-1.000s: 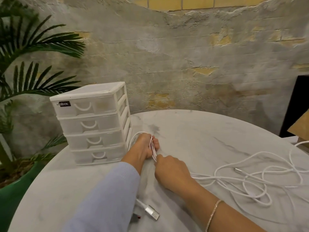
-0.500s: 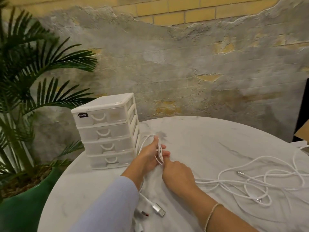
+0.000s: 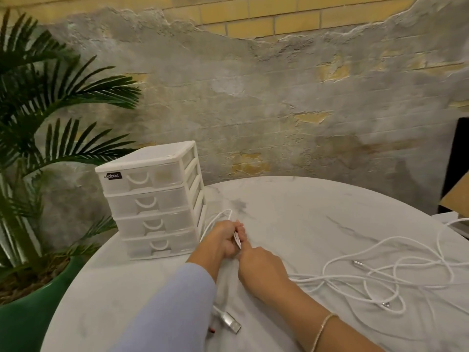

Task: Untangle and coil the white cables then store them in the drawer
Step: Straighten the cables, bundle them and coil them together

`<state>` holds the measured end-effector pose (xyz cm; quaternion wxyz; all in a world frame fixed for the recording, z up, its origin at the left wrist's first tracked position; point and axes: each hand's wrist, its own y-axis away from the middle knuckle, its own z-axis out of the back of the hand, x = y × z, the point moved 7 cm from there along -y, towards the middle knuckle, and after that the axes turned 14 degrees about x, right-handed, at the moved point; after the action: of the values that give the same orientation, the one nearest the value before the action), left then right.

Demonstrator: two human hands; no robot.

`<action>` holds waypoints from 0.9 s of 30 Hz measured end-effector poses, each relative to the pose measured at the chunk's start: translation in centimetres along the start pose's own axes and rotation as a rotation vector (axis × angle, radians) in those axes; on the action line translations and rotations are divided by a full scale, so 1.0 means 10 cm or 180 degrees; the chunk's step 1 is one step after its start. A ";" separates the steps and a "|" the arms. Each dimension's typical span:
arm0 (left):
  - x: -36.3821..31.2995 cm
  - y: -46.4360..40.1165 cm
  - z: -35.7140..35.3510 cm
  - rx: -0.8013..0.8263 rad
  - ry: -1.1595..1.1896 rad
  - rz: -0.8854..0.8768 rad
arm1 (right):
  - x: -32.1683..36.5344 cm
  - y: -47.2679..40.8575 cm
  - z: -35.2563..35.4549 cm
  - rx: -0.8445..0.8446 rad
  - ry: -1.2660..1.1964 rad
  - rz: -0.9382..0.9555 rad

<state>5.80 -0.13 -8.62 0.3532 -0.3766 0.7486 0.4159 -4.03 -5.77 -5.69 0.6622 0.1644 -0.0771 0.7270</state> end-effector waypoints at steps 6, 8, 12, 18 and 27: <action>-0.08 -0.05 0.02 -0.0053 0.0594 -0.0148 | -0.05 -0.05 0.06 0.0005 -0.0316 0.0020; -0.07 -0.09 0.02 0.0036 0.0794 -0.0163 | -0.06 -0.08 0.06 0.0032 -0.0374 0.0027; -0.08 -0.09 -0.02 0.0171 0.0964 -0.0138 | -0.06 -0.10 0.07 0.0022 -0.0416 0.0011; -0.02 0.15 -0.22 0.0456 0.0828 0.0039 | -0.10 -0.10 0.10 0.0073 -0.0617 -0.0146; 0.13 0.19 -0.11 0.0315 0.0770 -0.0134 | -0.16 -0.09 0.07 0.0240 -0.0649 -0.0449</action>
<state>3.28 -0.71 -8.62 0.2871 -0.4218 0.7972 0.3225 -2.92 -7.37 -5.64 0.6938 0.2672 -0.1048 0.6605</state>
